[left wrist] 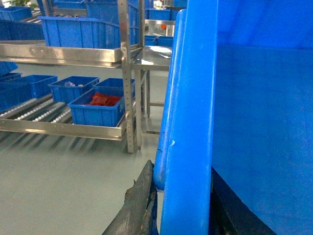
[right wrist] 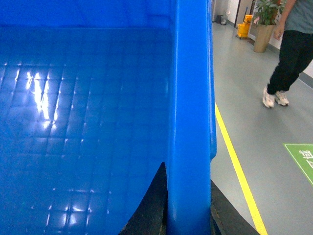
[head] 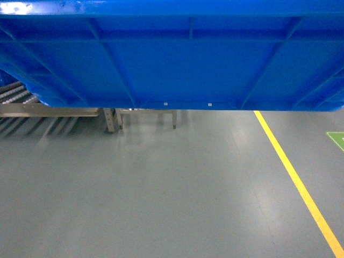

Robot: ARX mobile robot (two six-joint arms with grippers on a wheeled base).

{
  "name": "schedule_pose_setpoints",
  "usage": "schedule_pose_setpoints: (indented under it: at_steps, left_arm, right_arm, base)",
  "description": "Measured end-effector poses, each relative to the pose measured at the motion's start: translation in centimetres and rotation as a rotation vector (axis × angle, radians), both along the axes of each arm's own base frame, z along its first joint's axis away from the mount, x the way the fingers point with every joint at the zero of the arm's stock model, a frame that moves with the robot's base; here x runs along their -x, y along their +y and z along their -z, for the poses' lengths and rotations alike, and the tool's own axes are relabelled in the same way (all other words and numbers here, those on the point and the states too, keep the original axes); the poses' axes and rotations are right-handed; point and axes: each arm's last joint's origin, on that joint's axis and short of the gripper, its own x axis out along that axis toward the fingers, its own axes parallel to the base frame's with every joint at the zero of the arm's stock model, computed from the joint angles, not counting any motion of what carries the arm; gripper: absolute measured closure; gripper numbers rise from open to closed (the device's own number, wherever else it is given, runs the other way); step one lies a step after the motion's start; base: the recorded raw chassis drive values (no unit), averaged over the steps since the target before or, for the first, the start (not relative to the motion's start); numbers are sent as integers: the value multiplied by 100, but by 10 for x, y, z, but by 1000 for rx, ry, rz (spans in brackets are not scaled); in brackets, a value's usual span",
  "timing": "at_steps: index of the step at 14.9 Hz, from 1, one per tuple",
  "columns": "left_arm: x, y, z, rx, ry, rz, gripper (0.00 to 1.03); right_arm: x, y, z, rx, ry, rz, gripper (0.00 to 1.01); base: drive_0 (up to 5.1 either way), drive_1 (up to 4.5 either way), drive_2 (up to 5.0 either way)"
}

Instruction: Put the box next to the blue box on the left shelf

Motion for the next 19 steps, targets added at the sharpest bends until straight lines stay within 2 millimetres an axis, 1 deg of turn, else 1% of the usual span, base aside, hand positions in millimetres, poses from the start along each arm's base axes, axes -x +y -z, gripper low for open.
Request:
schedule_pose_setpoints:
  at_steps: [19]
  left_arm:
    - [0, 0, 0, 0, -1, 0, 86]
  right_arm:
    - [0, 0, 0, -1, 2, 1, 92]
  base:
    - [-6, 411, -422]
